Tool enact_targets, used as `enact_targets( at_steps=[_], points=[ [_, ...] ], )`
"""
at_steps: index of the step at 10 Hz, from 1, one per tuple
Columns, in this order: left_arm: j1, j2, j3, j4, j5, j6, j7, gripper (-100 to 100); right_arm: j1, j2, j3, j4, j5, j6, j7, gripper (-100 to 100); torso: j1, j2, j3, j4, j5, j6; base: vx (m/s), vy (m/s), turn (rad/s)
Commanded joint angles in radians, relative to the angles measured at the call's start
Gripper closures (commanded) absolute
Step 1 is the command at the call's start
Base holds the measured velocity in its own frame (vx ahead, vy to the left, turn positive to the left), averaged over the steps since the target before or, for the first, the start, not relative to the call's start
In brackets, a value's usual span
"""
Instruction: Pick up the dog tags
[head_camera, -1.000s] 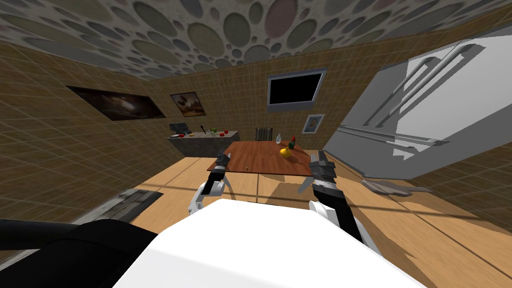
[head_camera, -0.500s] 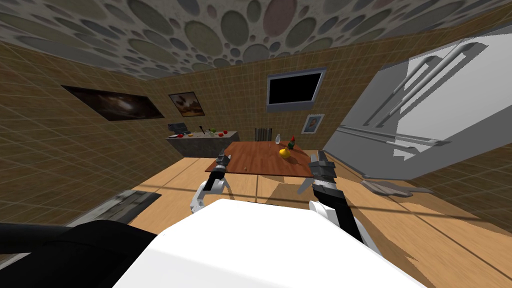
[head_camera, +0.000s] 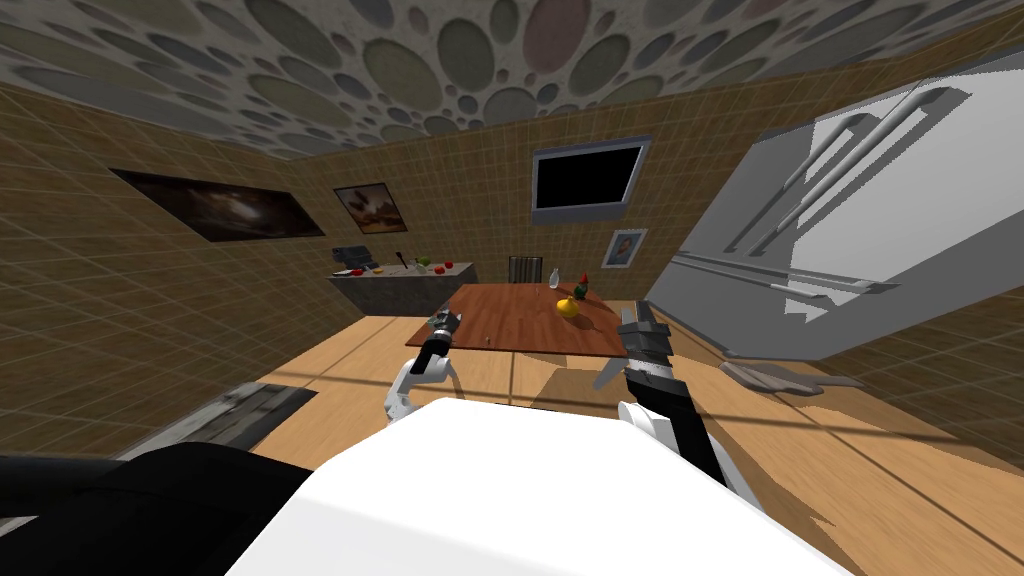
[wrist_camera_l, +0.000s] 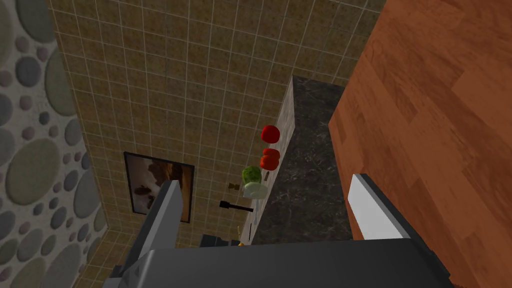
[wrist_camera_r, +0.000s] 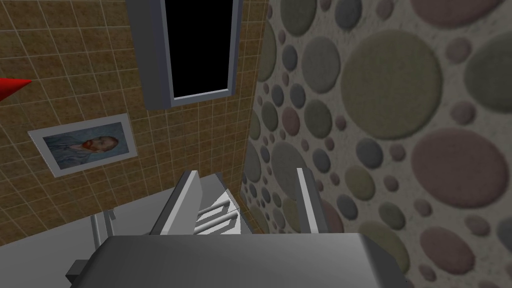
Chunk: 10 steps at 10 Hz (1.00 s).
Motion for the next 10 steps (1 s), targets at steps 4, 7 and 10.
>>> enact_targets(
  at_steps=[4, 7, 10],
  points=[
    [-0.062, -0.006, 0.032, 0.084, -0.002, 0.141, 0.068, -100, 0.000, 0.000, 0.000, 0.000, 0.000, 0.000, 0.000, 0, 0.000, 0.000, 0.000, 0.000, 0.000, 0.000, 0.041, -0.042, -0.006],
    [-0.084, -0.008, 0.045, 0.116, -0.003, 0.206, 0.095, -100, 0.000, 0.000, 0.000, 0.000, 0.000, 0.000, 0.000, 0, 0.000, -0.001, 0.000, 0.000, 0.000, 0.000, 0.039, -0.042, -0.006],
    [-0.128, -0.013, 0.070, 0.183, -0.003, 0.291, 0.148, -100, 0.000, 0.000, 0.000, 0.000, 0.000, 0.000, 0.000, 0, 0.001, 0.001, 0.000, 0.000, 0.000, 0.000, 0.036, -0.039, -0.006]
  ],
)
